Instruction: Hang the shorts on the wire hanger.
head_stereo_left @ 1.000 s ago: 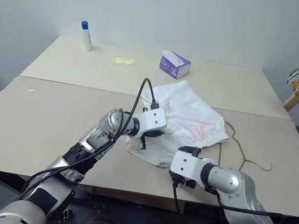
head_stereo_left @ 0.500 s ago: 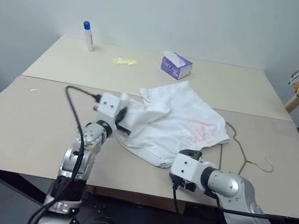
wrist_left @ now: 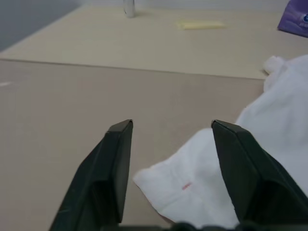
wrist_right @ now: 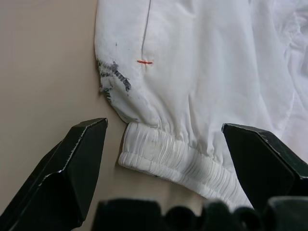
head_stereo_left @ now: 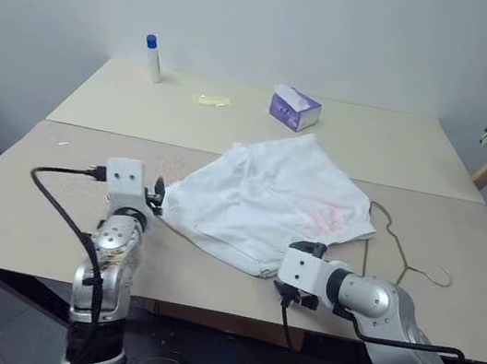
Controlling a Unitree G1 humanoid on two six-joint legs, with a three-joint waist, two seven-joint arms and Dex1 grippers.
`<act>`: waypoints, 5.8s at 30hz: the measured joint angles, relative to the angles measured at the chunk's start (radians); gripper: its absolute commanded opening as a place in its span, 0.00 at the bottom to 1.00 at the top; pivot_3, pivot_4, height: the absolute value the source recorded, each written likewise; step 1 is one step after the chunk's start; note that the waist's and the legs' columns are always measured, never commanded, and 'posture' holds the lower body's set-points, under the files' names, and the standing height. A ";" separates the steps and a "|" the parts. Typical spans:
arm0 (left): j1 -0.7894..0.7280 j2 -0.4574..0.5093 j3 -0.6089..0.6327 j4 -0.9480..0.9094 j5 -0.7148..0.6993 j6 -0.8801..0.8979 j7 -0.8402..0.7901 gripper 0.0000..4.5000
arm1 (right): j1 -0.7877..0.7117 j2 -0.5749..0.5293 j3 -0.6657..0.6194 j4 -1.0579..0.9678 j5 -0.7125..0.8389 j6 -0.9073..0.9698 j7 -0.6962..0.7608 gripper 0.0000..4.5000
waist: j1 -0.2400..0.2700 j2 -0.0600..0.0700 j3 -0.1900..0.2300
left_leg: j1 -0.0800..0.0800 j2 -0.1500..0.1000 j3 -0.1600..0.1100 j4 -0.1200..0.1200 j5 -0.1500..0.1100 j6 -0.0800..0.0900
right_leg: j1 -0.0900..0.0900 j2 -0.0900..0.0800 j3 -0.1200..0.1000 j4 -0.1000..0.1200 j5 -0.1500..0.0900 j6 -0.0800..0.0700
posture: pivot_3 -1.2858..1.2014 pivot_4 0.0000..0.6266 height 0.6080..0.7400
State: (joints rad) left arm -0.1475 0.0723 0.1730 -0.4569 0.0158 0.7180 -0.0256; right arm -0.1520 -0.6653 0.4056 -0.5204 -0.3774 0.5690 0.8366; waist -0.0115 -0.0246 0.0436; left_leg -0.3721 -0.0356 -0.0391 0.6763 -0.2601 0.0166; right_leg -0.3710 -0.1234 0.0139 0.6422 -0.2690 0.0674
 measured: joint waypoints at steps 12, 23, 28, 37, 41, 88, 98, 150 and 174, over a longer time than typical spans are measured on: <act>0.111 0.748 -0.021 0.283 -0.095 -0.702 -0.793 0.90 | -0.013 -0.001 0.001 0.045 0.025 -0.043 0.000 1.00 | 0.026 0.004 0.002 | 0.005 0.003 0.000 -0.002 0.000 0.000 | -0.001 0.002 -0.003 -0.001 -0.002 -0.006 | 0.52 0.01 1.00; -0.376 0.787 -0.399 1.058 0.406 -1.398 -0.725 0.90 | 0.006 -0.076 -0.080 0.003 0.127 -0.109 0.051 1.00 | 0.051 0.003 0.001 | 0.000 0.003 0.010 -0.002 0.000 0.001 | 0.000 0.004 -0.003 0.001 -0.001 -0.003 | 0.50 0.00 1.00; -0.547 0.706 -0.533 1.278 0.601 -1.461 -0.535 0.86 | 0.010 -0.087 -0.085 -0.037 0.136 -0.110 0.056 1.00 | 0.039 0.002 0.000 | 0.000 0.004 0.012 0.000 0.000 0.001 | 0.000 0.004 -0.003 0.001 -0.001 -0.002 | 0.49 0.00 1.00; -0.679 0.641 -0.647 1.503 0.701 -1.521 -0.408 0.28 | 0.024 -0.088 -0.085 -0.080 0.134 -0.073 0.047 1.00 | 0.023 0.001 0.000 | 0.000 0.004 0.012 0.001 0.000 0.001 | 0.001 0.004 -0.003 0.001 -0.001 -0.001 | 0.48 0.00 1.00; -0.702 0.627 -0.672 1.552 0.715 -1.522 -0.382 0.00 | 0.024 -0.088 -0.084 -0.081 0.124 -0.065 0.043 1.00 | 0.013 0.001 0.000 | -0.002 0.004 0.012 0.001 0.000 0.001 | -0.001 0.004 -0.003 0.001 -0.001 -0.001 | 0.48 0.00 1.00; 0.302 0.964 -0.234 0.120 0.207 -0.808 -0.925 0.00 | -0.085 -0.191 -0.075 0.257 0.038 -0.337 0.049 1.00 | 0.027 0.001 -0.002 | -0.003 0.016 0.016 0.001 -0.003 0.002 | -0.011 0.014 0.009 0.005 0.001 -0.005 | 0.52 0.02 1.00; 0.283 0.938 -0.241 0.130 0.215 -0.809 -0.925 0.00 | -0.039 -0.047 -0.012 0.147 -0.009 -0.278 0.024 0.86 | 0.006 0.001 -0.002 | 0.000 0.018 0.018 0.000 -0.004 0.003 | -0.011 0.016 0.012 0.005 0.001 -0.005 | 0.52 0.01 1.00; -0.007 0.822 0.060 0.247 -0.640 -0.381 -1.183 1.00 | 0.139 -0.103 -0.391 0.150 0.238 -0.263 0.025 0.99 | 0.020 0.000 -0.001 | -0.001 0.019 0.021 0.002 -0.006 0.006 | -0.013 0.016 0.020 0.006 0.003 -0.005 | 0.51 0.03 1.00; -0.315 0.571 -0.215 0.342 -0.616 -0.300 -1.209 1.00 | 0.108 0.208 -0.587 -0.043 0.325 0.834 -0.463 0.52 | -0.069 0.002 -0.003 | 0.003 0.017 0.024 0.002 -0.006 0.006 | -0.009 0.017 0.024 0.004 0.003 -0.004 | 0.45 0.00 1.00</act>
State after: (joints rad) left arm -0.4623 0.6435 -0.0417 -0.1153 -0.6006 0.4180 -1.2350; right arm -0.0435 -0.4571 -0.1814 -0.5631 -0.0523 1.4029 0.3734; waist -0.0804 -0.0226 0.0408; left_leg -0.3692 -0.0183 -0.0148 0.6779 -0.2665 0.0226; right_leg -0.3797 -0.1062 0.0379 0.6460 -0.2659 0.0629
